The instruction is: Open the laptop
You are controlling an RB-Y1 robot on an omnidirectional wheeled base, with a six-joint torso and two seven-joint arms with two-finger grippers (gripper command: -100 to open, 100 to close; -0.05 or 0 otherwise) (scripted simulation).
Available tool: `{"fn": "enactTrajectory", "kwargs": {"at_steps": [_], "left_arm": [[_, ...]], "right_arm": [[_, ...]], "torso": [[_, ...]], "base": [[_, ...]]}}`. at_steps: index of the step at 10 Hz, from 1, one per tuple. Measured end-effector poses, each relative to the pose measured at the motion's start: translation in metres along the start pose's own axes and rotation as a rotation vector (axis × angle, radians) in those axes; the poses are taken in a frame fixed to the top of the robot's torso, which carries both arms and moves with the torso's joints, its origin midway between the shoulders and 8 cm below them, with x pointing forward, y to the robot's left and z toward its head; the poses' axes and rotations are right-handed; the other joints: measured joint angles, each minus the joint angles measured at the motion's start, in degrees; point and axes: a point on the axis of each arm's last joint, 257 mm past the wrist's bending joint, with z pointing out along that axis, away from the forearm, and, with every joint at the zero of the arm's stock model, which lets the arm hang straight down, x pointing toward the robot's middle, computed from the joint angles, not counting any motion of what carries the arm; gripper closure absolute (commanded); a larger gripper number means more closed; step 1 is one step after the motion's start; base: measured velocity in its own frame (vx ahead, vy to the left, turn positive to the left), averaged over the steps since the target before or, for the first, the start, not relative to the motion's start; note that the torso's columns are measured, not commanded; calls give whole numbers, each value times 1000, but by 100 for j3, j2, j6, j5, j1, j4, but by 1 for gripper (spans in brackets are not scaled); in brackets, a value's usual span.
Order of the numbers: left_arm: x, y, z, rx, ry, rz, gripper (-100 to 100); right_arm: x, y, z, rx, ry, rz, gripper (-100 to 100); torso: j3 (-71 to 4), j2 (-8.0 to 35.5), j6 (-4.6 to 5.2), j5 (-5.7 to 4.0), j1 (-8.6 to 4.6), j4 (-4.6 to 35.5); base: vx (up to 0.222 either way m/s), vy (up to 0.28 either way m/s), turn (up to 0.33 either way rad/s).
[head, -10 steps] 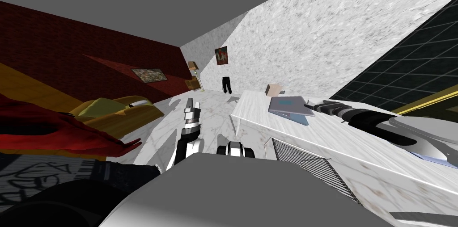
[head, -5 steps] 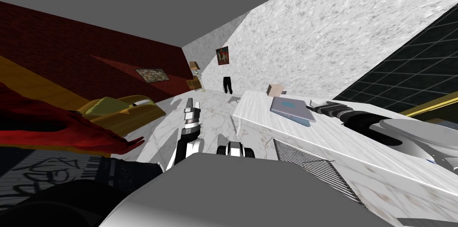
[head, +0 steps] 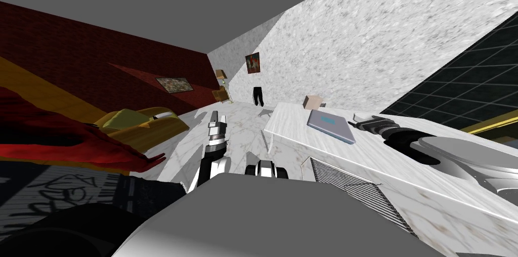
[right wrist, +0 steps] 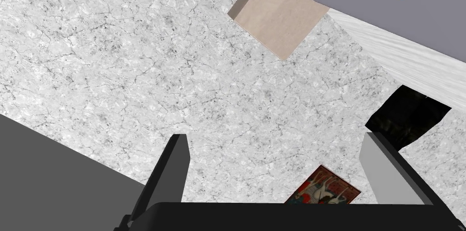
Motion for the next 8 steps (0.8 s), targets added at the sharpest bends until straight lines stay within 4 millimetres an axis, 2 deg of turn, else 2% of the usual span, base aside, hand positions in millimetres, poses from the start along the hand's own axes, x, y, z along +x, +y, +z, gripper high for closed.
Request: {"fn": "enactTrajectory", "kwargs": {"at_steps": [8], "left_arm": [[0, 0, 0, 0, 0, 0, 0]], "right_arm": [[22, -11, -1, 120, 46, -174, -100]], "torso": [[0, 0, 0, 0, 0, 0]], "base": [[-3, 15, 26]]}}
